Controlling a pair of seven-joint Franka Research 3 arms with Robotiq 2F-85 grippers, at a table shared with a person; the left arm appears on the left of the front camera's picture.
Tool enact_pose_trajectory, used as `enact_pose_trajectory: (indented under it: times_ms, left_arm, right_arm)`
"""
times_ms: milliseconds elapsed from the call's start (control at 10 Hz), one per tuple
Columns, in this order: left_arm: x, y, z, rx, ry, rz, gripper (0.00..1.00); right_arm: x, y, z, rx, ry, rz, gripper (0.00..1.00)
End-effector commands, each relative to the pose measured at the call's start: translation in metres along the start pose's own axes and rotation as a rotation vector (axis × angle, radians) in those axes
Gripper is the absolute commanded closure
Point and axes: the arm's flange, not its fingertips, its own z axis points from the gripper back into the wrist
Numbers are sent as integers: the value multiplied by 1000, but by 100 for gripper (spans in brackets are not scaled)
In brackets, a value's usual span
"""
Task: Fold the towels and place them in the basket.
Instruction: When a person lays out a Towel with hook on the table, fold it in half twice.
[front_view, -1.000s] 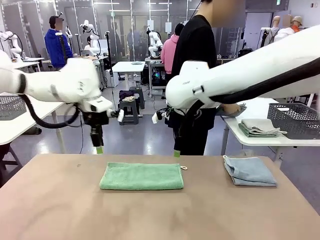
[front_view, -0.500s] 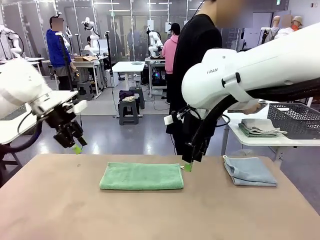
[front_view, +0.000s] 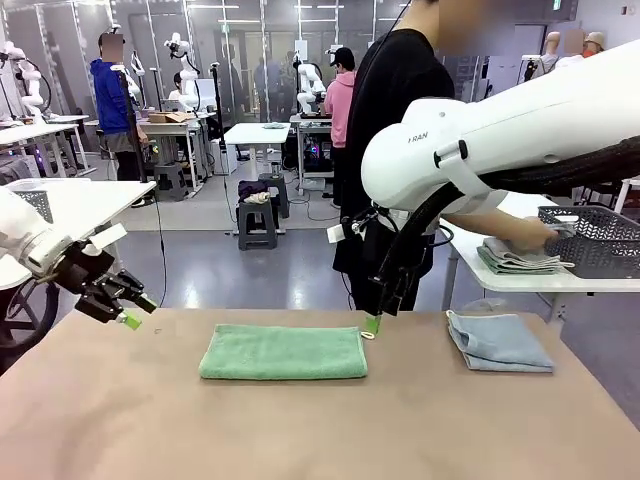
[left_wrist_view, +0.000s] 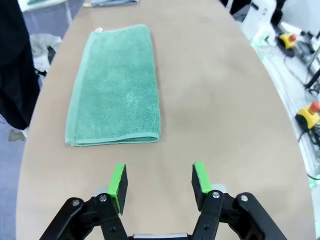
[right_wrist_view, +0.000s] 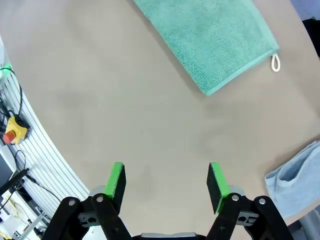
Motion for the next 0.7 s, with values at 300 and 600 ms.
enact_pose_trajectory:
  times_ms: [300,600]
  left_arm:
    - [-9,-5,9,66,-78,57,34]
    - [-9,-2,6,57,-62,65,34]
  right_arm:
    - [8,-5,-15,149,-98,-436,18]
    - [9,-8,-23,190,-141,-649,18]
